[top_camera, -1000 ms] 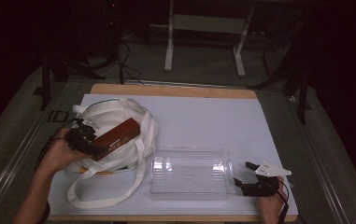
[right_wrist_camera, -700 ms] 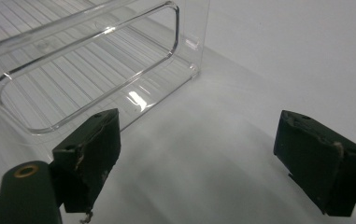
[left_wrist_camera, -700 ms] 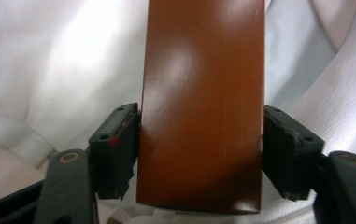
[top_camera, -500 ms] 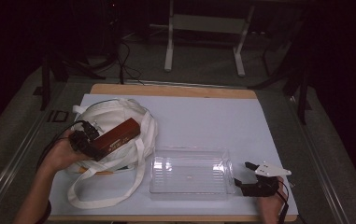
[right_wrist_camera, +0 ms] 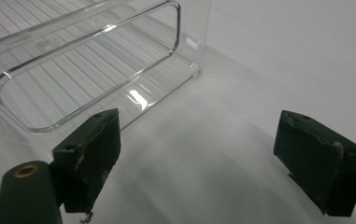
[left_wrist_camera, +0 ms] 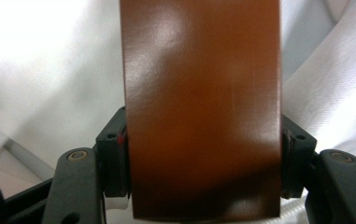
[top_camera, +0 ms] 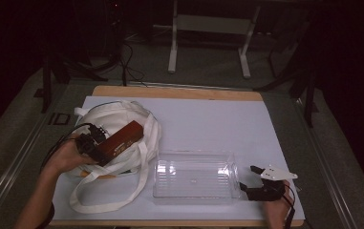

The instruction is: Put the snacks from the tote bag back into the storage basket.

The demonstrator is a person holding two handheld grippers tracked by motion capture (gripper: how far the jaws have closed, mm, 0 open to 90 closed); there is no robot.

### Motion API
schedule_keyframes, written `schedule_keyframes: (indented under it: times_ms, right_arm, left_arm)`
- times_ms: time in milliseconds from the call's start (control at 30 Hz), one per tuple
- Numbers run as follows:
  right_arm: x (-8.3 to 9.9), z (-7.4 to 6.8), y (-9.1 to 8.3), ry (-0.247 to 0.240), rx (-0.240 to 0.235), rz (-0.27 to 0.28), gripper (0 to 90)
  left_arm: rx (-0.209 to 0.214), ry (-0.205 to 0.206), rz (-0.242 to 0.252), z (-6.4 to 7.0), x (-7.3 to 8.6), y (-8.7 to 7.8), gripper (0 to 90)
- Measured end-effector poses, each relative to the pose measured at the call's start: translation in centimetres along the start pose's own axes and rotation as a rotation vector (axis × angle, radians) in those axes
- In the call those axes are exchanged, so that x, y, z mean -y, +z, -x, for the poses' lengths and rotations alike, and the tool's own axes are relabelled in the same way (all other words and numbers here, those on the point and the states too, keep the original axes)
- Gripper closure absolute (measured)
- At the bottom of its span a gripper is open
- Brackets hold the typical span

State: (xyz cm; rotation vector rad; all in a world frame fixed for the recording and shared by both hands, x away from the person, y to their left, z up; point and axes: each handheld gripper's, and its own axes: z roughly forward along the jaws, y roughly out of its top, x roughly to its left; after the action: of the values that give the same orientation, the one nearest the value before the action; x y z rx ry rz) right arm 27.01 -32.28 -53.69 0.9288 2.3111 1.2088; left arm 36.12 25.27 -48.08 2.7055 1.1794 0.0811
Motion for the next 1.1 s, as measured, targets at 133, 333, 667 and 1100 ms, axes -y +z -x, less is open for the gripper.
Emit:
schedule_keyframes:
  times_ms: [133,333,667,1100]
  right_arm:
    - [0.0,0.0,0.0,0.001,-0.001,0.000,14.8]
    - [0.0,0.0,0.0,0.000,-0.001,0.000,14.8]
    - [0.0,0.0,0.0,0.002,-0.002,0.001,14.8]
    - [0.0,0.0,0.0,0.001,-0.002,0.000,14.8]
  left_arm:
    - [-0.001,0.012,-0.053,0.0,-0.4,0.6,38.3]
    - [0.015,0.008,-0.084,-0.2,-0.7,0.9,39.3]
    - [0.029,-0.002,-0.109,-0.3,-0.7,1.5,39.8]
    - [0.037,0.017,-0.128,-0.3,-0.9,1.5,42.0]
